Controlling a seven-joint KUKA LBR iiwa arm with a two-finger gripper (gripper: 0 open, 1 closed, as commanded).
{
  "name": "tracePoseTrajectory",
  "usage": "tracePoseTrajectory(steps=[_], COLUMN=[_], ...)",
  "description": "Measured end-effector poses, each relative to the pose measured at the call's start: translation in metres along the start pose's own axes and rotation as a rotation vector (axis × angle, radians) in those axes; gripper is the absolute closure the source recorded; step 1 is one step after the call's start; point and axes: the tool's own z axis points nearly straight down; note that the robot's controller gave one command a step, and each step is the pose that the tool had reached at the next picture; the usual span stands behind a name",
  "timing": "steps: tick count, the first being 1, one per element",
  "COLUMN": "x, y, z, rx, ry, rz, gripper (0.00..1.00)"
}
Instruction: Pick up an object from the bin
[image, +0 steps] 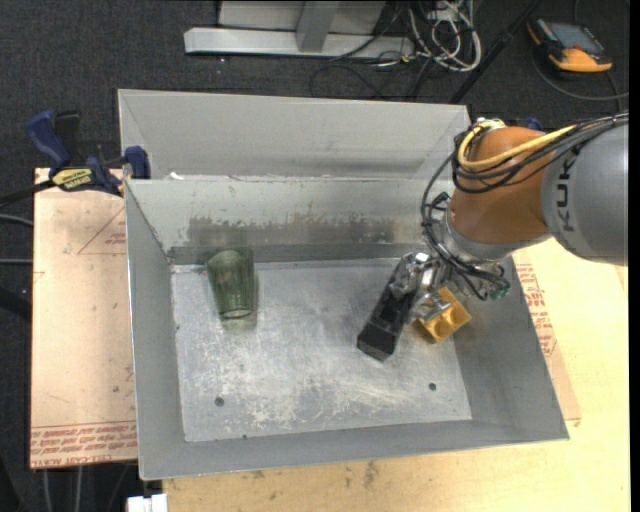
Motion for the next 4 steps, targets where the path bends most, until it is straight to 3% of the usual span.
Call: tracePoseTrajectory(steps=[4], x=[0.0003], y=[-0.0002], z=[0.0], rx=[-0.001], ry=[0.0], rz=[0.002], gripper=[1.0])
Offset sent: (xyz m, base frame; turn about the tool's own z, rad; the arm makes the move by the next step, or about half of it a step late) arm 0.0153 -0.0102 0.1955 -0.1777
